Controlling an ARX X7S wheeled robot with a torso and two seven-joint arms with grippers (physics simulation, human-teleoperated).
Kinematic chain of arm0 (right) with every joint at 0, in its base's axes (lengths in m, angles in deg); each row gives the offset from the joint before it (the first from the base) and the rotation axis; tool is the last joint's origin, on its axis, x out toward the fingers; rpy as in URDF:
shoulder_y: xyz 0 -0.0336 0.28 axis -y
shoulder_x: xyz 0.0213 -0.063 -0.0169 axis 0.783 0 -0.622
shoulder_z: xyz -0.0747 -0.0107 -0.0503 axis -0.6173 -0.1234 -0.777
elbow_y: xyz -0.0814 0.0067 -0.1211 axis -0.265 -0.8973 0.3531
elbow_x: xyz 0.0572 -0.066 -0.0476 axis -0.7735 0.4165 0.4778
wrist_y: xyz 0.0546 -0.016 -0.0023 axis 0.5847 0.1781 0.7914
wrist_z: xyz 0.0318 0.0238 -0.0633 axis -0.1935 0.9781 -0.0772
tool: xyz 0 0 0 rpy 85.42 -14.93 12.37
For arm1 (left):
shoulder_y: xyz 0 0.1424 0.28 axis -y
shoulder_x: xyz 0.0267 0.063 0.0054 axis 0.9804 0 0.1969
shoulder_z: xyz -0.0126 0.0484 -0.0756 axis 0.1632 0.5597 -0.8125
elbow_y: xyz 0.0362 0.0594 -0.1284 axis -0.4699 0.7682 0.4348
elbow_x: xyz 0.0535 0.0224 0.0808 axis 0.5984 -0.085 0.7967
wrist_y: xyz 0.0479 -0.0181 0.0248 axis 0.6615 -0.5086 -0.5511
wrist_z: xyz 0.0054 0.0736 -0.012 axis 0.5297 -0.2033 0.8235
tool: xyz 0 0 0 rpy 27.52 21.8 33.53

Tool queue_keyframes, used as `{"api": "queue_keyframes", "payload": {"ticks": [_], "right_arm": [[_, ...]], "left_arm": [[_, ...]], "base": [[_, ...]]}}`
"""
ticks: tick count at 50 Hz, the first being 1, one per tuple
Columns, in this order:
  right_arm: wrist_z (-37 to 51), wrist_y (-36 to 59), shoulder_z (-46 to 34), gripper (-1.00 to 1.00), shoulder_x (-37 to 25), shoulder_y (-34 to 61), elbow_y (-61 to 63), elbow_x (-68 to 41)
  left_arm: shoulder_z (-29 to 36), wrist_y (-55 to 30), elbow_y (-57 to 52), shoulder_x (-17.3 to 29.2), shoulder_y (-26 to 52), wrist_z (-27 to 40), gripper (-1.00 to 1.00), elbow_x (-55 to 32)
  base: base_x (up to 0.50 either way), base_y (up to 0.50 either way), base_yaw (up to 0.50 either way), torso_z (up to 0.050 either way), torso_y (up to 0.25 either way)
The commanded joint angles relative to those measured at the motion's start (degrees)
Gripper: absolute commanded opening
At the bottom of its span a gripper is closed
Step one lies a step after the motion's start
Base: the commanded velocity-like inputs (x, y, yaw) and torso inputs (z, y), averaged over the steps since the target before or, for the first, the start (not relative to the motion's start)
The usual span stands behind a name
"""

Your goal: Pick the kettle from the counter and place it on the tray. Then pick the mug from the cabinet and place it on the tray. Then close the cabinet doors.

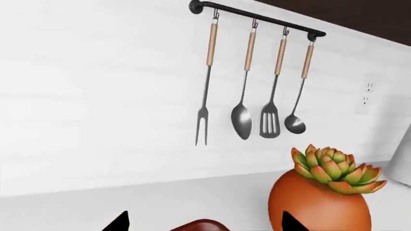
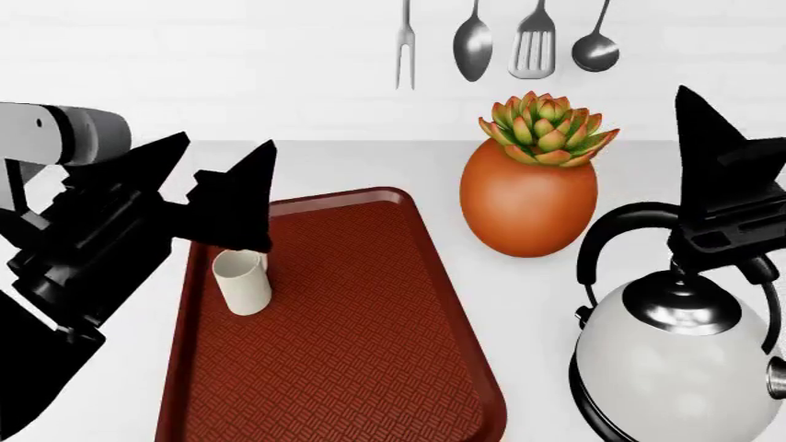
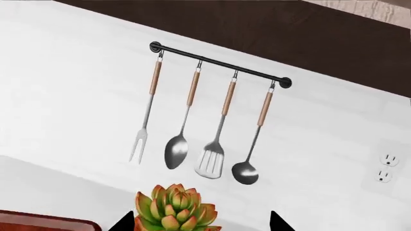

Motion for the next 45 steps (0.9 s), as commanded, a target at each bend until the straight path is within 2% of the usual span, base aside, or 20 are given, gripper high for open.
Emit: {"api": "queue_keyframes", "payload": {"ticks": [1, 13, 29, 30, 32, 33, 36, 37, 38, 45], "right_arm": [[-10.88, -1.63, 1.41, 1.00, -13.36, -3.90, 0.11, -5.05], [-10.52, 2.01, 2.12, 1.00, -13.56, -4.24, -1.47, -6.67], [-10.31, -0.80, 0.44, 1.00, -13.58, -7.22, -1.00, -6.73], [-1.72, 7.79, 9.04, 1.00, -4.99, -15.82, -5.05, -15.16], [-15.63, 10.21, 26.23, 1.00, -3.72, -33.01, -1.70, 0.84], [-11.16, 14.34, 34.82, 1.00, -3.34, -41.60, -1.32, -7.00], [-10.38, 15.30, 60.60, 1.00, -2.97, -67.38, -0.92, -7.39], [-10.24, 15.32, 69.20, 1.00, -2.93, -72.99, -0.83, -7.34], [-10.12, 15.38, 74.42, 1.00, -2.85, -73.08, -0.72, -7.25], [-9.83, 15.92, 73.39, 1.00, -1.64, -73.82, -0.28, -6.03]], "left_arm": [[-0.83, 0.06, -2.54, -0.05, -0.88, 1.13, 1.00, -2.64], [-0.57, 0.38, -2.54, -0.04, -1.16, 1.40, 1.00, -2.83], [-0.28, 1.02, -2.34, -0.05, -2.32, 0.27, 1.00, -1.38], [-0.32, 1.20, -2.48, -0.15, -2.83, -0.26, 1.00, -0.74], [-0.25, 1.17, -2.33, -0.05, -2.55, -0.01, 1.00, -1.08], [-0.22, 1.17, -2.33, -0.02, -2.52, 0.05, 1.00, -1.17], [-0.27, 1.60, -2.60, -0.24, -3.64, -1.07, 1.00, 0.20], [-0.27, 1.68, -2.66, -0.27, -3.83, -1.25, 1.00, 0.41], [-0.23, 1.67, -2.62, -0.24, -3.72, -1.13, 1.00, 0.27], [-0.05, 1.75, -2.51, -0.05, -3.55, -0.85, 1.00, -0.04]], "base": [[0.00, 0.00, 0.00, 0.000, 0.000], [0.00, 0.00, 0.00, 0.000, 0.000], [0.00, 0.00, 0.00, 0.000, 0.000], [0.00, 0.00, 0.00, 0.000, 0.000], [0.00, 0.00, 0.00, 0.000, 0.000], [0.00, 0.00, 0.00, 0.000, 0.000], [0.00, 0.00, 0.00, 0.000, 0.000], [0.00, 0.00, 0.00, 0.000, 0.000], [0.00, 0.00, 0.00, 0.000, 0.000], [0.00, 0.00, 0.00, 0.000, 0.000]]}}
